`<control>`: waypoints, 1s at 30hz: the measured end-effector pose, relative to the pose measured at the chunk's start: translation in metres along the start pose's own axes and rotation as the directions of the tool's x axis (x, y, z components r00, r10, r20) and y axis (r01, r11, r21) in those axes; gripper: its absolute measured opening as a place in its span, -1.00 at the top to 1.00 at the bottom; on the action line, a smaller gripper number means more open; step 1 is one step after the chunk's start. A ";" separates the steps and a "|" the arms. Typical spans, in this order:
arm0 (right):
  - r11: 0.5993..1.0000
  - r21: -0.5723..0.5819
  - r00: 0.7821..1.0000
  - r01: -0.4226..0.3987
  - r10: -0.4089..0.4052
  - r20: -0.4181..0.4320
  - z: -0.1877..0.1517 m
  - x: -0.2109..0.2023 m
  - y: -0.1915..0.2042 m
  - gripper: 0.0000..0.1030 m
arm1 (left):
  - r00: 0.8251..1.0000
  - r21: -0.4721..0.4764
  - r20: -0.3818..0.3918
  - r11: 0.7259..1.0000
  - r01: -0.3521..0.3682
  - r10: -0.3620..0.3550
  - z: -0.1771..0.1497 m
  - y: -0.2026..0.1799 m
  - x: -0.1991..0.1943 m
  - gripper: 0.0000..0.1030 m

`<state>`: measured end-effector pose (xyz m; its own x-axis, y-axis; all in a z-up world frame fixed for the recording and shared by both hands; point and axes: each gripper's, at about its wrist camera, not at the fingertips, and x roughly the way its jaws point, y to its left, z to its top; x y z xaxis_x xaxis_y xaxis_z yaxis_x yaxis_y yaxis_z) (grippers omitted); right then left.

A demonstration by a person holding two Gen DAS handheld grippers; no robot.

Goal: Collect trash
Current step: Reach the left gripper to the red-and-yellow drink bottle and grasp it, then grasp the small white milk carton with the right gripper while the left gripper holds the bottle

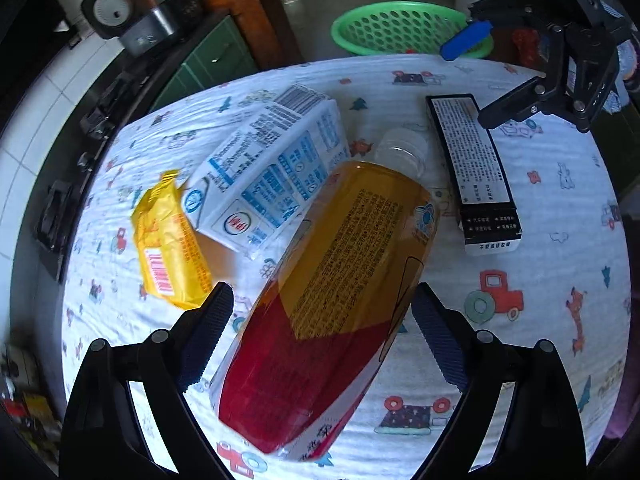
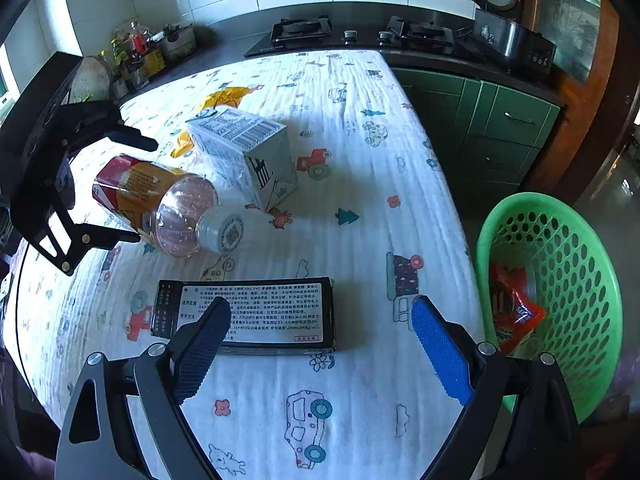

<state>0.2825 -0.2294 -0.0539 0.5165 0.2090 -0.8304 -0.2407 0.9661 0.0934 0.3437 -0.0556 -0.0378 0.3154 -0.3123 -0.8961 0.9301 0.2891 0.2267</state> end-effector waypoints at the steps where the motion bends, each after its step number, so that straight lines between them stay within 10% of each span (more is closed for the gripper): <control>1: 1.000 -0.003 1.000 -0.004 0.004 -0.005 0.000 0.002 0.001 -0.72 | 1.000 0.007 -0.003 1.000 0.013 -0.013 0.000 -0.001 0.002 -0.73; 16: 0.996 -0.084 1.000 -0.029 0.028 -0.010 0.015 0.009 0.007 -0.72 | 0.997 -0.135 0.067 0.990 0.048 -0.040 -0.013 -0.027 -0.010 -0.43; 30: 0.963 -0.261 0.996 -0.066 0.081 0.047 0.090 0.025 0.041 -0.72 | 0.999 -0.407 0.033 0.913 0.012 0.002 -0.063 -0.062 -0.052 -0.40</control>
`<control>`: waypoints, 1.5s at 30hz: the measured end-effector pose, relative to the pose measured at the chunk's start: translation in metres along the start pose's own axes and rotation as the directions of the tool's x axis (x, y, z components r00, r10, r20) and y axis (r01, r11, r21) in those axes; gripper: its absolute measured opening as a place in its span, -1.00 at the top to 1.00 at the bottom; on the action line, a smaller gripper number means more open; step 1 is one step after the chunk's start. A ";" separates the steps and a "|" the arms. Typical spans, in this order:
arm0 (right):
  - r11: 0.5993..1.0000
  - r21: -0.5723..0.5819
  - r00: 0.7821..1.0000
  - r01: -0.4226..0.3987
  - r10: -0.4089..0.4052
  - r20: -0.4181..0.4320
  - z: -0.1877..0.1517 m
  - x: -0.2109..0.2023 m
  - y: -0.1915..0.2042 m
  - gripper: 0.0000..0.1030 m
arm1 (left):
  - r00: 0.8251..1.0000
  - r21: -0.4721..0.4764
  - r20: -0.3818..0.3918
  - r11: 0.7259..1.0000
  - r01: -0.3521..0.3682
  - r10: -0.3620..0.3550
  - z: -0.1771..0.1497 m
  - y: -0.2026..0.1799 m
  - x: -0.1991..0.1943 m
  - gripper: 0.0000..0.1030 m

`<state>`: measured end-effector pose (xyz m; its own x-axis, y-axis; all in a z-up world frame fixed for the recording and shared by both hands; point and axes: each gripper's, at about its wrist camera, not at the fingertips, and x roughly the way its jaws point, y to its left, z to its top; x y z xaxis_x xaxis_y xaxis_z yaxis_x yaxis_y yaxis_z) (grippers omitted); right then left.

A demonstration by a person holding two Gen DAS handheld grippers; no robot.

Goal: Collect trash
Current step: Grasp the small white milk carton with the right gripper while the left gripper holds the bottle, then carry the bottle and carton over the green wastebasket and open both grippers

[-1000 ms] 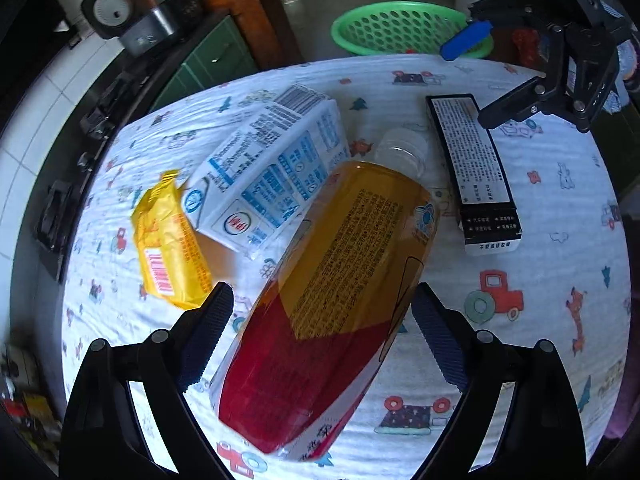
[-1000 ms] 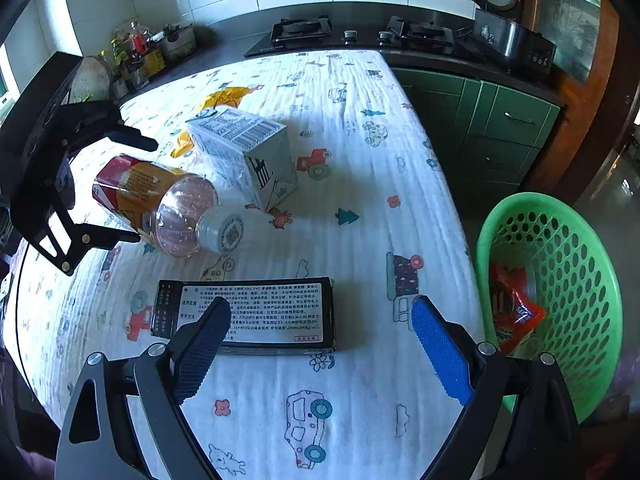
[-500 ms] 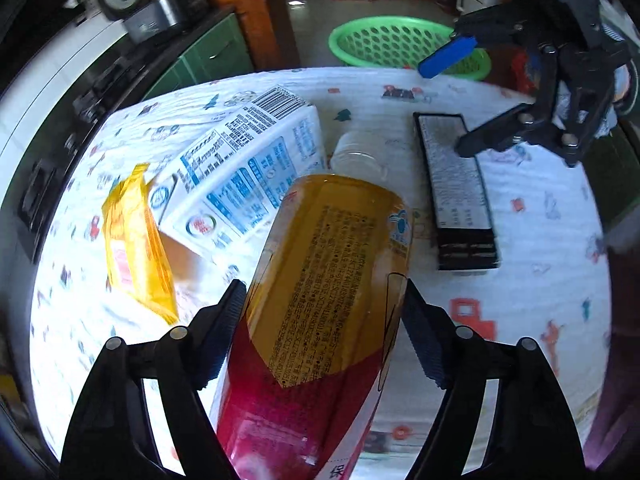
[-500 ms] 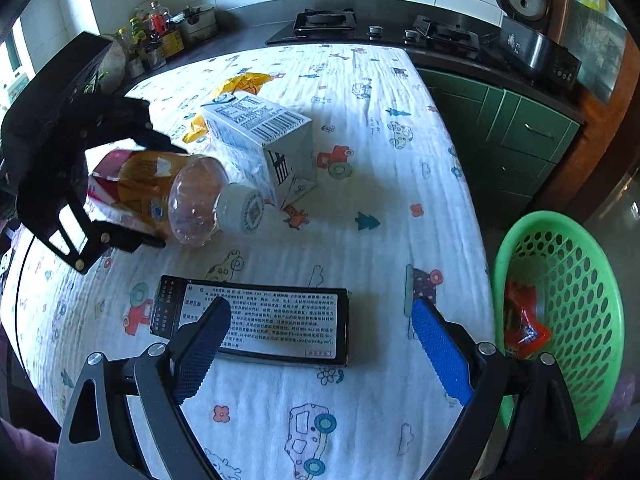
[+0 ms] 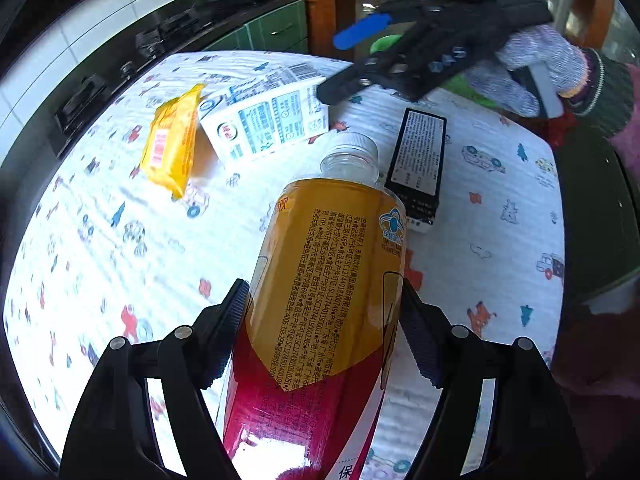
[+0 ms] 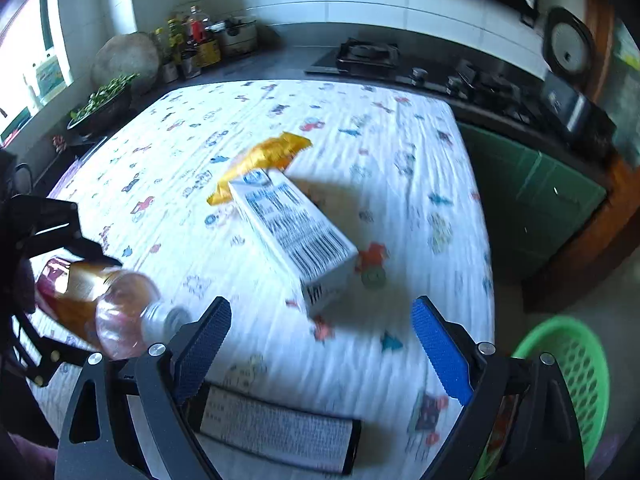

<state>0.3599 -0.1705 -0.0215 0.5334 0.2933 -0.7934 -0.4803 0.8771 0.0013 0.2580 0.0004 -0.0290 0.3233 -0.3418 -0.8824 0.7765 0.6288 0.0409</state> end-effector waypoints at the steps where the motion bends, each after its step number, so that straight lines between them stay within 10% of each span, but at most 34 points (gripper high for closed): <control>1: 1.000 -0.011 1.000 0.004 -0.004 -0.003 0.006 0.006 0.002 -0.72 | 1.000 -0.009 0.005 1.000 -0.001 0.001 -0.002 0.000 -0.001 -0.40; 12: 0.991 -0.134 0.996 0.002 -0.014 -0.089 0.042 0.073 0.023 -0.70 | 1.000 -0.077 0.019 0.997 -0.010 0.012 -0.007 0.012 -0.005 -0.39; 18: 0.987 -0.161 0.991 -0.005 -0.017 -0.131 0.041 0.087 0.031 -0.13 | 1.000 -0.102 0.017 0.995 -0.007 0.009 -0.010 0.012 -0.005 -0.39; 21: 0.990 -0.141 0.992 -0.012 -0.007 -0.129 0.036 0.077 0.029 0.22 | 1.000 -0.113 0.026 0.994 -0.005 0.008 -0.010 0.010 -0.008 -0.39; 35: 0.989 0.107 0.995 0.101 -0.100 -0.010 -0.025 -0.037 -0.023 0.22 | 0.991 -0.124 0.120 0.989 0.076 -0.061 0.017 -0.041 -0.022 -0.38; 45: 0.906 0.318 0.959 0.280 -0.280 -0.048 -0.106 -0.097 -0.120 0.22 | 0.982 -0.100 0.155 0.988 0.120 -0.103 0.068 -0.089 -0.013 -0.38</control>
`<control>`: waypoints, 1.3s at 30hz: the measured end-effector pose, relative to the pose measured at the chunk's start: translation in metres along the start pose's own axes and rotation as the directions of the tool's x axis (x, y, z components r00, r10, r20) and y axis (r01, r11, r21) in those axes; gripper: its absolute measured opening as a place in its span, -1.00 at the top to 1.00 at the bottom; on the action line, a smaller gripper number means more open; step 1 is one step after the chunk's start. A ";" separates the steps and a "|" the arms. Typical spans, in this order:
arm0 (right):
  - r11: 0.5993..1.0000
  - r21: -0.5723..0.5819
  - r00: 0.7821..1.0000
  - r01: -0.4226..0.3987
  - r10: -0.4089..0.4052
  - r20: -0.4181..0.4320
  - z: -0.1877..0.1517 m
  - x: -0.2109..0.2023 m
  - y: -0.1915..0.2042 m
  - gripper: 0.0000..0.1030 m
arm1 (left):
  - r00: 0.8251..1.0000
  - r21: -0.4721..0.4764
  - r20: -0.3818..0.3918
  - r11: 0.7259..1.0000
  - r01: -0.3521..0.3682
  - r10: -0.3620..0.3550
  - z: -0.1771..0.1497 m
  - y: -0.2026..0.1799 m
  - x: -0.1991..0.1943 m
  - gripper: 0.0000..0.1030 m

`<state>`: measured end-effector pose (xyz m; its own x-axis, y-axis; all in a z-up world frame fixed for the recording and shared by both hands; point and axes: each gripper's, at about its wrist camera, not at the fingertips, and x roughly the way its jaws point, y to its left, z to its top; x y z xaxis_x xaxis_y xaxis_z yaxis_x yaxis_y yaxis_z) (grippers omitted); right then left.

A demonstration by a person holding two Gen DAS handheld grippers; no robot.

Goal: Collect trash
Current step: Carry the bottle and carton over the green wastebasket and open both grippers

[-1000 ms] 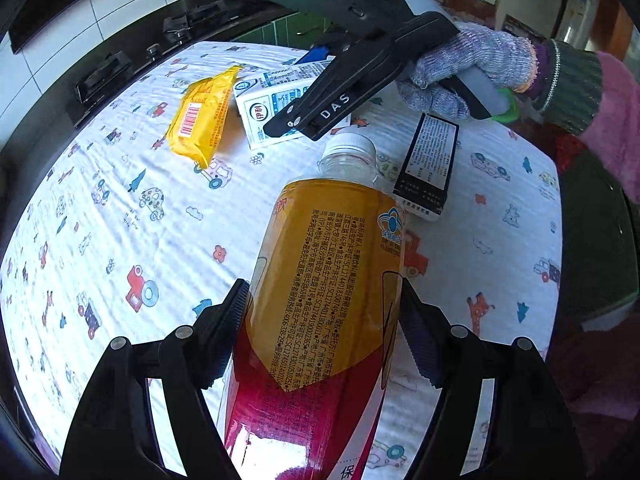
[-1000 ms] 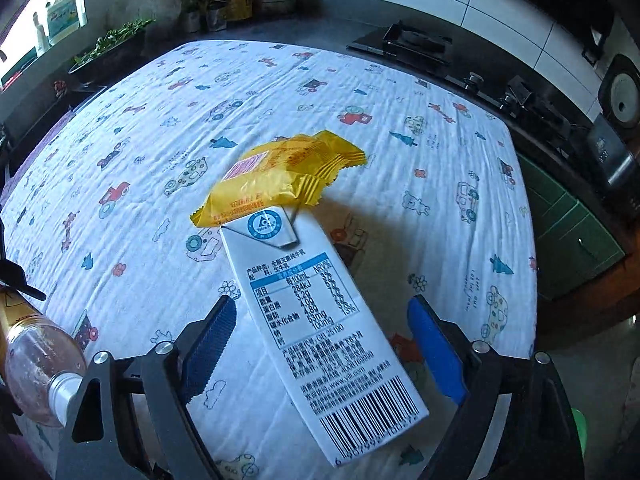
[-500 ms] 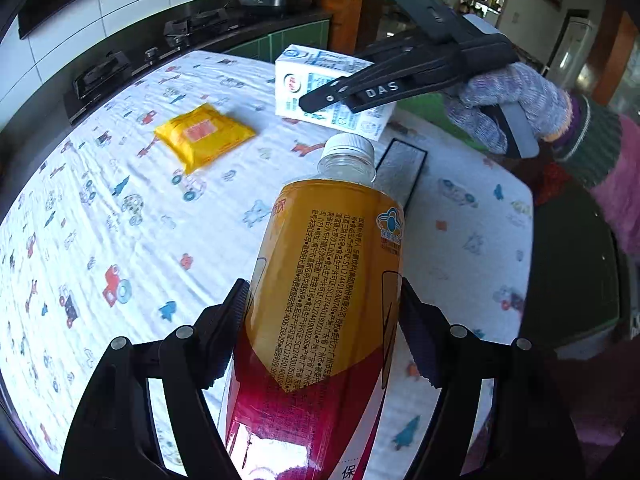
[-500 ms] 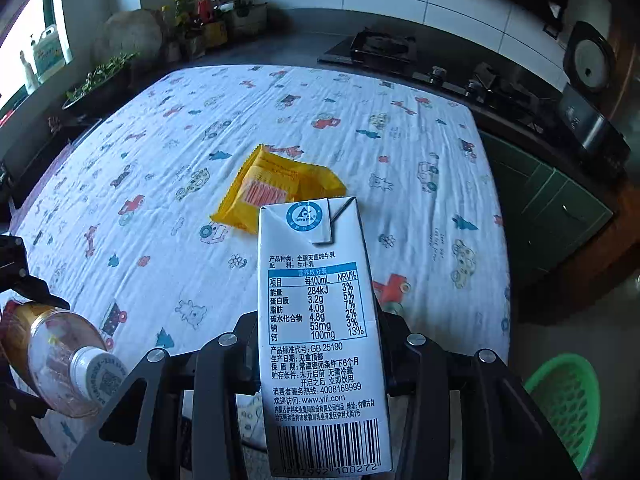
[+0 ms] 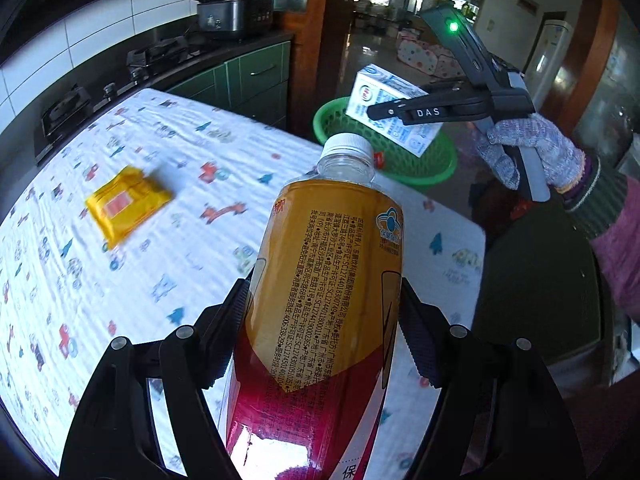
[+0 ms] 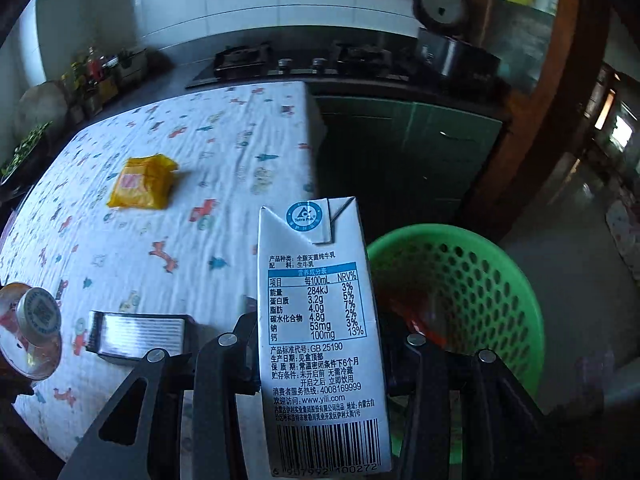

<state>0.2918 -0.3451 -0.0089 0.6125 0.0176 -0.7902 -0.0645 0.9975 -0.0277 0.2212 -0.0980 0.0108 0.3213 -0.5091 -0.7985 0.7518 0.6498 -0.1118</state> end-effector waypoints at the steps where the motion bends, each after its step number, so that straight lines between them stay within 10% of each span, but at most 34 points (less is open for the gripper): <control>1: 1.000 0.027 1.000 0.015 -0.015 0.000 -0.004 0.000 -0.015 0.22 | 1.000 -0.001 0.003 1.000 0.004 -0.004 0.005 -0.004 0.002 -0.38; 15: 0.958 0.264 0.993 0.113 -0.097 -0.071 -0.047 0.058 -0.134 0.20 | 0.997 -0.009 0.042 0.998 0.068 -0.068 0.093 -0.044 0.056 -0.38; 19: 0.945 0.311 0.994 0.102 -0.090 -0.053 -0.055 0.065 -0.148 -0.08 | 0.995 -0.026 0.047 0.996 0.089 -0.088 0.114 -0.047 0.076 -0.38; 39: 0.948 0.301 0.987 0.103 -0.135 0.088 -0.095 -0.022 -0.161 -0.36 | 0.996 -0.070 0.030 0.994 0.088 -0.086 0.196 -0.078 0.186 -0.38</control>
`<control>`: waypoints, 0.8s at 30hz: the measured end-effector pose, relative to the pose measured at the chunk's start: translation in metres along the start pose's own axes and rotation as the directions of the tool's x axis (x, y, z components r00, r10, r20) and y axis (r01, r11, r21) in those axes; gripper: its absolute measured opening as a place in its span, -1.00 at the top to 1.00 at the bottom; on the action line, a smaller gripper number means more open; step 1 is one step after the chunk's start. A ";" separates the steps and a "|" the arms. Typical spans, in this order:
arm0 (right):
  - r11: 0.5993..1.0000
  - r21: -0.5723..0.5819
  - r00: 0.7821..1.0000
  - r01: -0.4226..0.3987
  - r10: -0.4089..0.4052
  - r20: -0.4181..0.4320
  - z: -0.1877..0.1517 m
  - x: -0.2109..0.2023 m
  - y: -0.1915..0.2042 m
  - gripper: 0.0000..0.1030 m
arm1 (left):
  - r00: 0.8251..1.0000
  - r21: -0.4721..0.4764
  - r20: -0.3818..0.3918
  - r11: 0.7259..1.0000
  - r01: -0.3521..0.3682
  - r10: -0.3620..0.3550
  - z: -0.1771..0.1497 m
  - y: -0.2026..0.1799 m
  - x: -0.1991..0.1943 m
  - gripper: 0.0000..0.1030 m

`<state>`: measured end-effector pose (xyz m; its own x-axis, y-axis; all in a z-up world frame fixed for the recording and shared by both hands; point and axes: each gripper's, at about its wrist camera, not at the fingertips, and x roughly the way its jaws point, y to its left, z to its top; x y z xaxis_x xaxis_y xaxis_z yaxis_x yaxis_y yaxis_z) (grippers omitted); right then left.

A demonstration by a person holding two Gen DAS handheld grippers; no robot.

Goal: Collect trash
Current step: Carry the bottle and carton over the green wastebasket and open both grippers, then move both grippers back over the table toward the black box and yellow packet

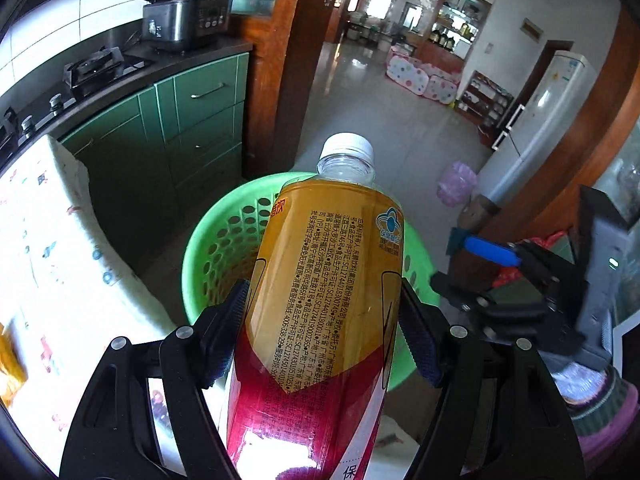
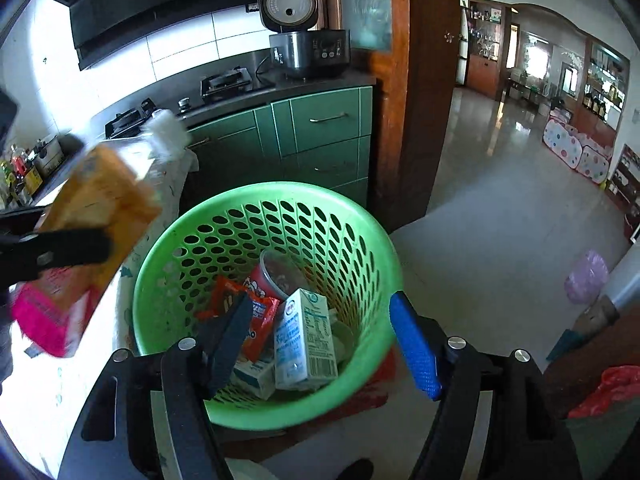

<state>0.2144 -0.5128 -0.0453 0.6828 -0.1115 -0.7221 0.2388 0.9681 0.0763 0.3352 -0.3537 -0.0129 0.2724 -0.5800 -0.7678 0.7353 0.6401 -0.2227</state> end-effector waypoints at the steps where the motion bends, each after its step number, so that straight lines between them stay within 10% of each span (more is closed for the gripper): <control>1: 1.000 -0.001 1.000 0.002 -0.002 0.002 -0.002 -0.001 -0.002 -0.36 | 1.000 -0.002 -0.003 1.000 0.004 -0.004 0.001 0.000 0.004 -0.38; 14: 0.999 0.049 1.000 -0.024 0.024 -0.016 -0.021 -0.004 -0.011 -0.36 | 0.999 -0.013 -0.020 0.999 0.030 -0.030 -0.001 0.000 0.025 -0.49; 24: 0.998 0.042 0.999 -0.049 0.049 0.001 -0.027 -0.023 0.010 -0.36 | 0.999 0.031 0.040 0.999 -0.029 0.028 -0.030 0.007 -0.034 -0.49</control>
<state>0.1826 -0.4940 -0.0470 0.6942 -0.0643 -0.7169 0.2342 0.9620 0.1405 0.3125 -0.3144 -0.0061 0.3176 -0.5813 -0.7492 0.7461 0.6408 -0.1809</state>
